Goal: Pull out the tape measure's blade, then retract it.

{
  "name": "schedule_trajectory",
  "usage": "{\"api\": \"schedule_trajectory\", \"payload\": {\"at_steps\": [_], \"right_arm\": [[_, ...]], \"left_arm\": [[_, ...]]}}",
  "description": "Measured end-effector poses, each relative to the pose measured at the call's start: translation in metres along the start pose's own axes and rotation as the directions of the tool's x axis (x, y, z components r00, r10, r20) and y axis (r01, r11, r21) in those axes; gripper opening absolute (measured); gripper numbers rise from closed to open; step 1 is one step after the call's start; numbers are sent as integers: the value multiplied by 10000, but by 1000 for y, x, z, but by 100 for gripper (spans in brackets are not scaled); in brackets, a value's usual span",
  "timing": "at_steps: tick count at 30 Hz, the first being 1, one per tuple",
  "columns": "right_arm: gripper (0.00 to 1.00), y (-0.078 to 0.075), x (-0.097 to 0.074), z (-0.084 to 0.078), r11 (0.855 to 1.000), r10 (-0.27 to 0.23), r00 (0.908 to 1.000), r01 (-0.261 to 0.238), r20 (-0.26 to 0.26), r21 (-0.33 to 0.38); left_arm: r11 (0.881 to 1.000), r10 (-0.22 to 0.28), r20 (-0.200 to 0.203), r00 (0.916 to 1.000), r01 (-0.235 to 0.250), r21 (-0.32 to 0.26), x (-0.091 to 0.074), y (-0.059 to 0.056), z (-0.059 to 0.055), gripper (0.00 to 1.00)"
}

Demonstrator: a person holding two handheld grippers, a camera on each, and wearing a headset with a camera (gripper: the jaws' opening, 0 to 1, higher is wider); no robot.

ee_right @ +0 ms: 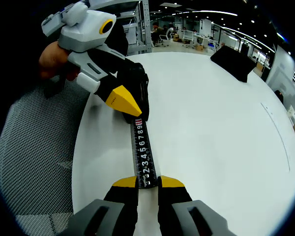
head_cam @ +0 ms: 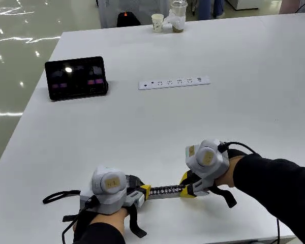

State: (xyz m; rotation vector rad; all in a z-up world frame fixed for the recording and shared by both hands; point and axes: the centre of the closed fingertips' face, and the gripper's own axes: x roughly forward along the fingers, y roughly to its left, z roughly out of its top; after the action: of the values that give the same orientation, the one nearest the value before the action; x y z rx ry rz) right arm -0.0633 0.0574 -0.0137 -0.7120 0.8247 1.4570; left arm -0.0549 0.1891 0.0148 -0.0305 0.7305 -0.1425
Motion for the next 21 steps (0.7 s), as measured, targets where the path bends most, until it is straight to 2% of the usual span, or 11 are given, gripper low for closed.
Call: {"api": "schedule_trajectory", "payload": {"at_steps": [21], "right_arm": [[12, 2, 6, 12, 10000, 22, 9998, -22, 195, -35]], "left_arm": [[10000, -20, -7, 10000, 20, -46, 0, 1, 0, 61]]}}
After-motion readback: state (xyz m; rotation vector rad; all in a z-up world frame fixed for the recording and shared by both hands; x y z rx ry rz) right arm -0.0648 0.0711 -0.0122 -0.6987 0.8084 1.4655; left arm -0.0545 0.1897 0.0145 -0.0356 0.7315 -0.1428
